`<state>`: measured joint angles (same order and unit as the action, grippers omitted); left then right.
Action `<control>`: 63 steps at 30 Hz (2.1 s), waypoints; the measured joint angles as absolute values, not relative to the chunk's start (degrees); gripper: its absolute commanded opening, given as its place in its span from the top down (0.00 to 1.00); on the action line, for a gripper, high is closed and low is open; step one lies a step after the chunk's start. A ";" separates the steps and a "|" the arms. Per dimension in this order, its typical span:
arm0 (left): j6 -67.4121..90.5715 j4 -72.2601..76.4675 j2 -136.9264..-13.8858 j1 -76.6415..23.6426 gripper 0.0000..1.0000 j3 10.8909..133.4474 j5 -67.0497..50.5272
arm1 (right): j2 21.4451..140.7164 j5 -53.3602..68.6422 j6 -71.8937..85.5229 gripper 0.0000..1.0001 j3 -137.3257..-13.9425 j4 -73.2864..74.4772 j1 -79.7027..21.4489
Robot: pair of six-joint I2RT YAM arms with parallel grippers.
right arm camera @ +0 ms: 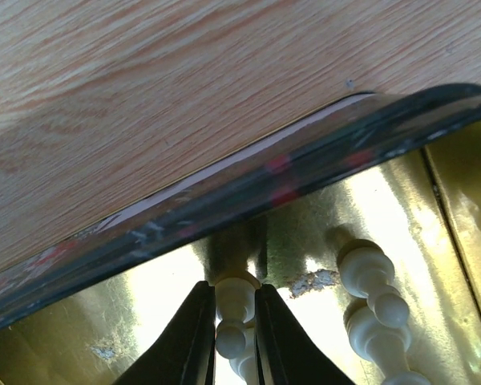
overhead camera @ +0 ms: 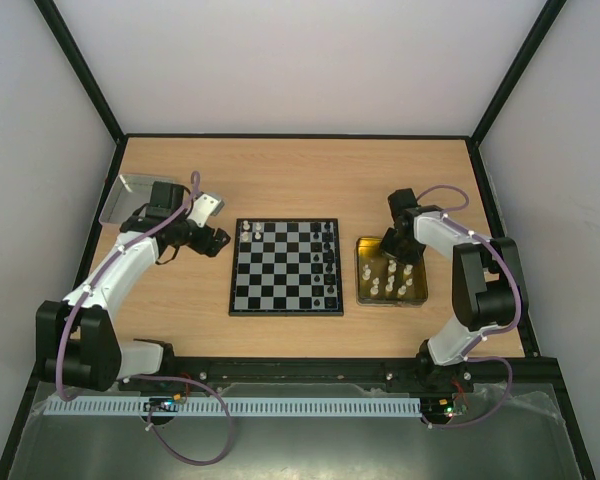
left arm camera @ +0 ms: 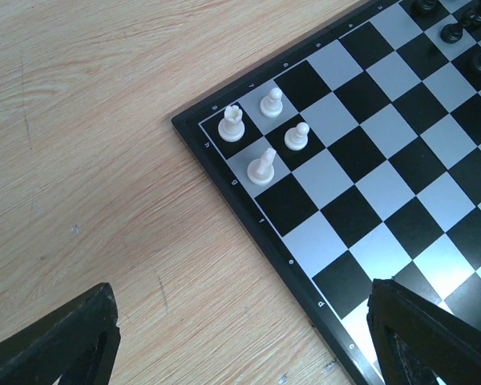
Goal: Set up the chess pieces on the board
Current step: Pick up the chess piece from the storage box, then place the chess piece on the chessboard.
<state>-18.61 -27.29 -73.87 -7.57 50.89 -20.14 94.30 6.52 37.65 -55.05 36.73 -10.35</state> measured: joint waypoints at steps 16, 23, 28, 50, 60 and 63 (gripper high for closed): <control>-18.61 -27.29 -73.80 -7.57 0.13 50.46 -20.12 | 93.23 5.65 37.45 0.98 -55.44 37.36 -10.35; -18.59 -27.27 -73.80 -7.57 0.13 50.41 -20.12 | 89.95 3.88 37.26 0.98 -60.16 39.77 -10.41; -18.57 -27.27 -73.80 -7.57 0.13 50.41 -20.03 | 87.24 2.48 37.36 0.98 -63.77 42.68 -13.15; -17.04 -25.56 -73.76 -6.66 0.01 50.26 -16.03 | 101.30 3.42 45.78 0.98 -84.07 45.84 -44.82; -15.84 -23.46 -73.47 -5.63 0.00 49.52 -12.93 | 111.68 5.41 47.22 0.98 -91.09 44.23 -49.58; -15.79 -23.40 -73.19 -5.43 0.00 49.52 -12.67 | 115.26 6.00 47.24 0.98 -94.94 43.75 -50.19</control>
